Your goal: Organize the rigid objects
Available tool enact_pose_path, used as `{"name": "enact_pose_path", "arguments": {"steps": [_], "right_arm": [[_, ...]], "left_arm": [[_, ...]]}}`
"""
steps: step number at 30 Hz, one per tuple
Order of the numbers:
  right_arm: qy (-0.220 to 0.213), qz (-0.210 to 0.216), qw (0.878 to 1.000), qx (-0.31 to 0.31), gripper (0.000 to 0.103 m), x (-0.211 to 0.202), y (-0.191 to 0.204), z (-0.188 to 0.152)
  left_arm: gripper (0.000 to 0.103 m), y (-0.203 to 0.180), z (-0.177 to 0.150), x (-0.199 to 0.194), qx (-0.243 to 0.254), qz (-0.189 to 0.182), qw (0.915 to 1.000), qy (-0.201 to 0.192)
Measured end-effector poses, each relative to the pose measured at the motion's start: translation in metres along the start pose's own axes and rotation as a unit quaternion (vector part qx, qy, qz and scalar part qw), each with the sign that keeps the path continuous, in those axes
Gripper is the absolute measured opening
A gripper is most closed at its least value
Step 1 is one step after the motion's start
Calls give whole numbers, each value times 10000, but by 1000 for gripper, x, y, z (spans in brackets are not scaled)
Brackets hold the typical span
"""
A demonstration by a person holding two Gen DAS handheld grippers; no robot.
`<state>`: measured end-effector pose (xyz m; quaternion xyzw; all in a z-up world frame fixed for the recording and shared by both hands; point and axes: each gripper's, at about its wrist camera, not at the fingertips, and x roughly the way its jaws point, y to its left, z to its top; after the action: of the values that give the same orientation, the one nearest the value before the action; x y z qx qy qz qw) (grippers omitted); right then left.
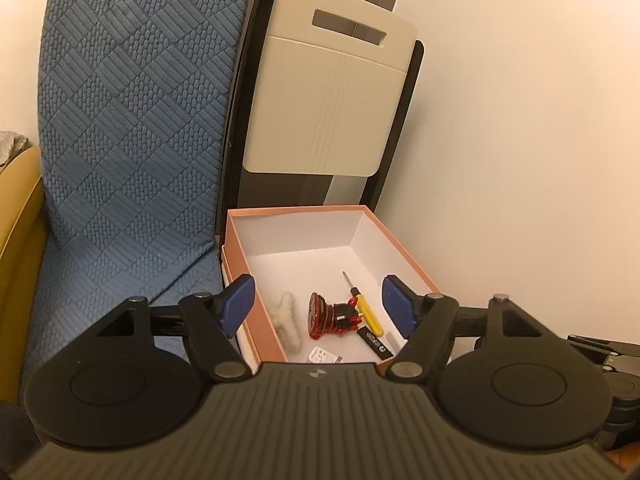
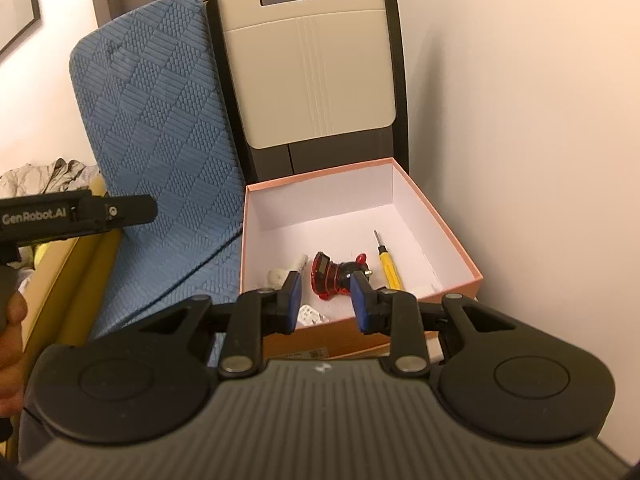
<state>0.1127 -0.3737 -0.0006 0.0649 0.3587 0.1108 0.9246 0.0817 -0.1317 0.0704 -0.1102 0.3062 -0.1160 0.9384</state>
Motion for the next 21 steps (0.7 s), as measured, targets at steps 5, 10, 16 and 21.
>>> {"name": "enact_pose_path", "arguments": {"steps": [5,10,16,21], "right_arm": [[-9,-31,10000,31,30,-7,7,-12],[-69,-91,9999,-54,40,-15,14,-20],[-179,-238,9995,-142,90,-20,16,-28],[-136,-253,9996,-49,90,-16,14,-34]], "left_arm": [[79,7,-12,-8,-78,-47,10000,38],[81,13,-21,-21,-62,-59,10000,-7],[96,17,-28,-32,-32,-24,10000,15],[101,19,-35,-35,124,110,9999,8]]}}
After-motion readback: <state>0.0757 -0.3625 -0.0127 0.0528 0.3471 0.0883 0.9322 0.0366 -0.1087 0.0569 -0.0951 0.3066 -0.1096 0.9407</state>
